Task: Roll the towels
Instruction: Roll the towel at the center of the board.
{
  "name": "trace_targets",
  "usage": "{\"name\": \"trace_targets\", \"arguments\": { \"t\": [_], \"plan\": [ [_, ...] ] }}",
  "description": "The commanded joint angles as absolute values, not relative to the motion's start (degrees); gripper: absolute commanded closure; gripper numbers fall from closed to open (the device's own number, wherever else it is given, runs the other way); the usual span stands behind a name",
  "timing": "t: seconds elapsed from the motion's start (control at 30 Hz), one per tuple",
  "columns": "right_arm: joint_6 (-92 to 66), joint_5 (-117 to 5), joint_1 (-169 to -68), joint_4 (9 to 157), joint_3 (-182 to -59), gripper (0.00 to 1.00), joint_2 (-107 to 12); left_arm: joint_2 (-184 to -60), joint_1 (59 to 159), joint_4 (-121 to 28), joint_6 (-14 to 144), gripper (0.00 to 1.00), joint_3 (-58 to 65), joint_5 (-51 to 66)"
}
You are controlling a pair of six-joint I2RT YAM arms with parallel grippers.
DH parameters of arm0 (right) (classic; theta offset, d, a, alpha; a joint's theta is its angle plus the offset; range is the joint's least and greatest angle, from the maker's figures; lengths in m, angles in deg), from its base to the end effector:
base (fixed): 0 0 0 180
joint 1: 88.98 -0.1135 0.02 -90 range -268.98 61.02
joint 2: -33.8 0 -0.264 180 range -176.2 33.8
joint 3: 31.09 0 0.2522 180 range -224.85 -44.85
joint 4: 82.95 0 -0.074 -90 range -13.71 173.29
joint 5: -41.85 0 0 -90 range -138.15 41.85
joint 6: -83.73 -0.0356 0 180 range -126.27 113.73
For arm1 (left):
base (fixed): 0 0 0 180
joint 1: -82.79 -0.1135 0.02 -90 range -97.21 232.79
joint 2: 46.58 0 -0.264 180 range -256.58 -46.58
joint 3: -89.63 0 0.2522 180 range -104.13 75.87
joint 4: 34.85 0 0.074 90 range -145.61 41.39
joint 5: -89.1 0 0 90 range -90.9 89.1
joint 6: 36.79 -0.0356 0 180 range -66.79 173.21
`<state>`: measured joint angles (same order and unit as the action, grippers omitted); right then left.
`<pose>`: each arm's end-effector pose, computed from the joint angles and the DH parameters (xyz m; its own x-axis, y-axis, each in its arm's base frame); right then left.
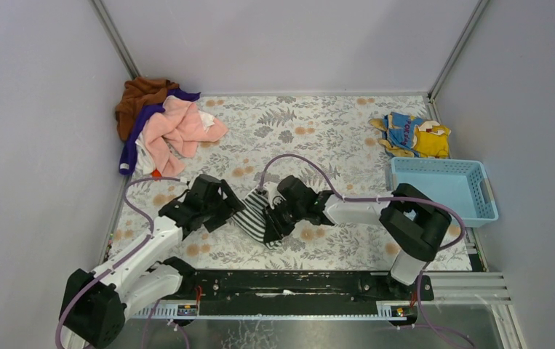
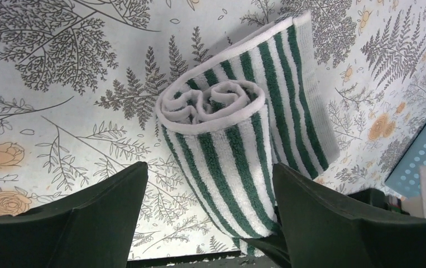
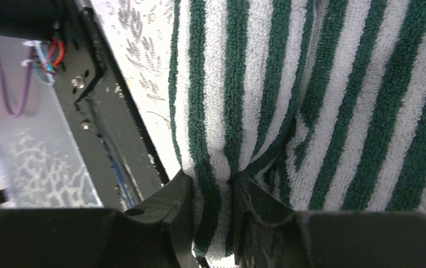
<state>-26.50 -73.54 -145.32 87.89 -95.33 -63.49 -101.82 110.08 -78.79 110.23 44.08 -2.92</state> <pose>0.1777 0.2944 0.1665 -0.6703 -0.4430 -0.5954 -0.7420 0.4152 0.5264 0.1633 -0.0828 0.1997 -0.7583 -0.5521 -0.3466 -0.3610 0.7984 -0.4820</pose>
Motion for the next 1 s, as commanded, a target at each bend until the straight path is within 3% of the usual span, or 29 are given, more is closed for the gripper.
{"name": "trace_targets", "arguments": {
  "t": [0.0, 0.27, 0.57, 0.77, 0.97],
  "plan": [
    [-30.78, -88.88, -143.57, 88.99, -94.97, 0.80, -68.58, -100.76, 109.77, -81.24, 111.03, 0.18, 43.52, -2.87],
    [-35.43, -96.10, -138.68, 94.48, -94.43, 0.80, -75.72, -108.76, 109.77, -73.81, 110.66, 0.22, 45.89, 0.43],
    [-35.84, -89.97, -137.19, 91.61, -94.64, 0.76, -74.03, -117.20, 109.76, -69.15, 109.53, 0.42, 49.17, -1.58],
    [-28.96, -74.73, -140.38, 78.49, -98.34, 0.53, -64.86, -121.88, 109.77, -68.16, 107.48, 0.54, 48.74, -1.80],
    [-24.16, -49.03, -149.68, 66.29, -103.60, 0.36, -58.16, -122.69, 109.83, -68.65, 106.92, 0.55, 48.13, -1.37]
  ]
}}
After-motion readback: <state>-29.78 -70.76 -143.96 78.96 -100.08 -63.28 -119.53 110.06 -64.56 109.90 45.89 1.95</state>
